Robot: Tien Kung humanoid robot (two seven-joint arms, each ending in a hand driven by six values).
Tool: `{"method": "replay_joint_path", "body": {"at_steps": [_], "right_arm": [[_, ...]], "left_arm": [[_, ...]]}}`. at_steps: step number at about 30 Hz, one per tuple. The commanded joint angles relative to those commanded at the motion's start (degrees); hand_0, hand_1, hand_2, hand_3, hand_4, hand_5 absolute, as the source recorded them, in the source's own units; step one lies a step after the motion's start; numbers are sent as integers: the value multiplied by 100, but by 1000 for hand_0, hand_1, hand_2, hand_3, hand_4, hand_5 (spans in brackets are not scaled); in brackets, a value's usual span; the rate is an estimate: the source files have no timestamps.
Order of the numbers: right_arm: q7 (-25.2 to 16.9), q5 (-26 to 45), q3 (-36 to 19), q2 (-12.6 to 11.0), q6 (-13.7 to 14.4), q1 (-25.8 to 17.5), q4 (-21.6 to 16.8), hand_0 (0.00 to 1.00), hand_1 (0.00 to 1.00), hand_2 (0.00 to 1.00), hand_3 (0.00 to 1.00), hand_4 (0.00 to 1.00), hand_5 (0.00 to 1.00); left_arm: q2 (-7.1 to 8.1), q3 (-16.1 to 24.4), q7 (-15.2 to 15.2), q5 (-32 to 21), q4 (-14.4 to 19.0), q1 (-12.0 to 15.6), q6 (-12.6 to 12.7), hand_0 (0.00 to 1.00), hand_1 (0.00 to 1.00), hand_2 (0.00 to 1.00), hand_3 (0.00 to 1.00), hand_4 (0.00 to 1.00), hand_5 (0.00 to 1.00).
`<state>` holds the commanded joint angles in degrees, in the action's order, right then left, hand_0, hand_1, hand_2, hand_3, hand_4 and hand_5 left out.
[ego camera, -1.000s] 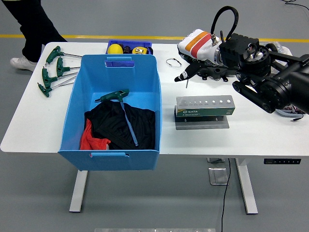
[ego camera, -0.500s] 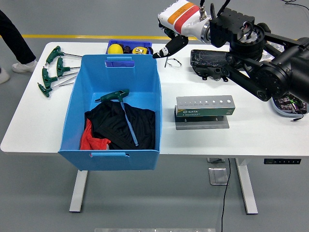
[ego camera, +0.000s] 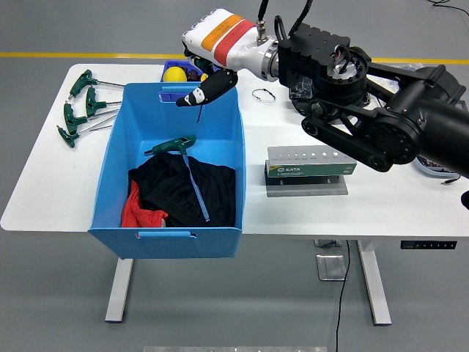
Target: Lift tool from toolbox,place it in box,lift tool from toolbox,place it in box
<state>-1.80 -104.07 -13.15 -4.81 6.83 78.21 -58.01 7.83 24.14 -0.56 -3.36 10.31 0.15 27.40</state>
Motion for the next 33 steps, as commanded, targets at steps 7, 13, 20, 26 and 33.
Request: {"method": "replay_joint_path", "body": {"at_steps": [7,13,20,26,33], "right_arm": [[47,-61,432,247,12,-48,-264,2,2,9,14,915,714],[63,-78,754,481,0,21,-248,2,2,10,17,891,696],[74,-123,1025,481,-1,-12,-291,2,2,25,23,872,682],[-3,-92,1219,481,-40,-163,-228,29,2,54,48,875,681],[-198,-108,1287,481,-11,-249,-160,180,163,247,321,898,659]], "left_arm": [[2,-83,-5,-73,0,2,-9,529,465,476,662,718,638],[22,-167,-22,-143,0,-12,-24,526,467,476,662,719,640],[31,-264,-45,-260,0,-15,-28,526,466,476,663,719,639],[26,-196,-20,-176,0,-27,-24,525,466,476,663,721,640],[18,-91,17,-37,0,-36,-27,525,466,475,663,720,639]]}}
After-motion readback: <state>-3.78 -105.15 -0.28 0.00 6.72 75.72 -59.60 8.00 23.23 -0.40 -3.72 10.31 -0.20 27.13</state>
